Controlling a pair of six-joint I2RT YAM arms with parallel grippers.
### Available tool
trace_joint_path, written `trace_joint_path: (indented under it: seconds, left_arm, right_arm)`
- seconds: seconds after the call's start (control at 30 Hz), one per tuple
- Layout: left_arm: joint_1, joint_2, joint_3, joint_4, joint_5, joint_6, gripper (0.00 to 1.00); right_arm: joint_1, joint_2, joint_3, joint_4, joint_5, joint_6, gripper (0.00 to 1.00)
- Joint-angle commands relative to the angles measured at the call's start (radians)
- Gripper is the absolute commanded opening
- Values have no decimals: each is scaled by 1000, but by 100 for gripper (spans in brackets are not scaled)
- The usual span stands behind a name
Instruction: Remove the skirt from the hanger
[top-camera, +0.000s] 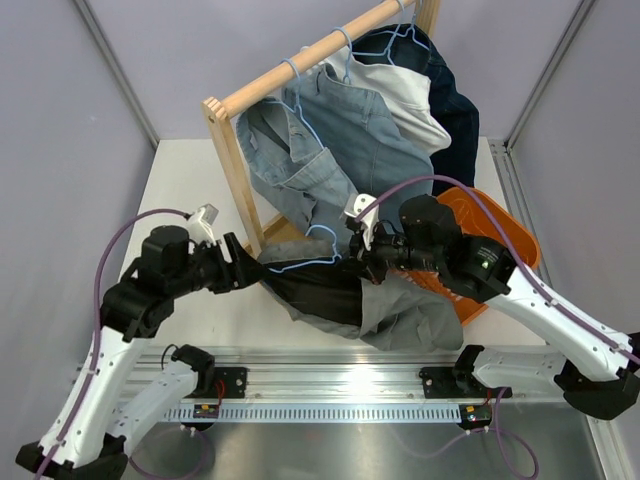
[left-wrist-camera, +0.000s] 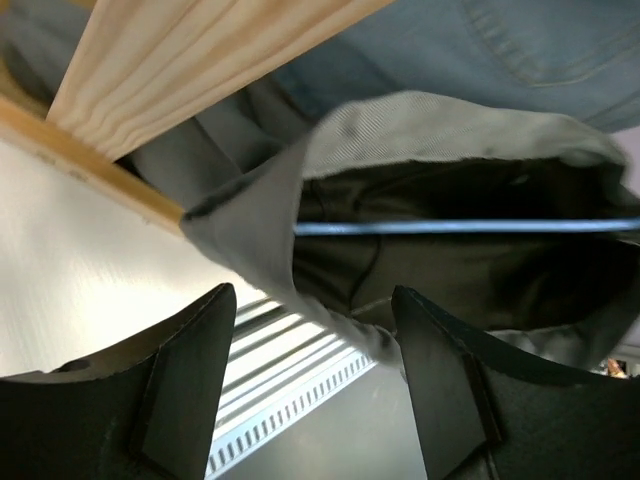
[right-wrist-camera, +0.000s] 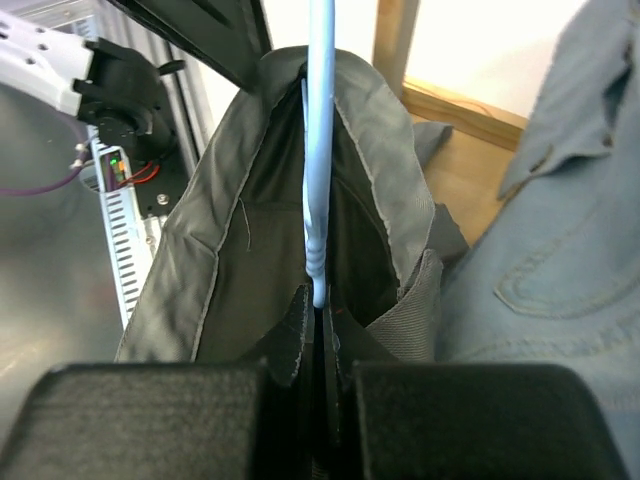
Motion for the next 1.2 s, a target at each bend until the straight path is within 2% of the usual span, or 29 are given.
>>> trace_joint_path:
  seconds: [0.0,0.13,0.27,0.37,0.4,0.5,0.53,0.63,0.73,0.77,0.87,1.1,1.17]
  left_arm:
    - [-40,49,0,-32,-140,-39,65]
    - [-42,71,15,-72,-271,-56,65]
    - [-42,106,43,-100,-357,-76,56]
    - [-42,126,72,-108,-446,-73,41]
    - [-41,134,83,-106,-485,-71,29]
    - [-41,183,147,-112,-533,-44,10]
    - [-39,198,167,-132,-570,-19,1]
    - [-10,247,229,-169,-602,48,0]
    - [88,261,238,-186,-555,131,0]
    - [157,258,232,-186,-533,153,0]
    - [242,253,197,-180,-483,213,0]
    - [245,289,140,-111,-343,206,0]
    - [243,293,150,-92,-312,202,5]
  right_arm:
    - [29,24,76,88,-21,-30,0]
    - [42,70,119,114,-33,-51,0]
    - [54,116,147,140,-39,-62,0]
    - [54,138,162,151,-44,-70,0]
    - [54,142,164,149,-44,-80,0]
    - [54,158,172,134,-32,-129,0]
    - [54,159,176,116,-26,-149,0]
    - [51,155,166,62,-13,-240,0]
    - [36,126,137,20,-10,-280,0]
    - [11,106,129,11,-28,-281,0]
    - [-37,61,100,-24,-91,-286,0]
    - [-87,-26,61,14,-202,-260,0]
    - [-87,-9,60,42,-179,-225,0]
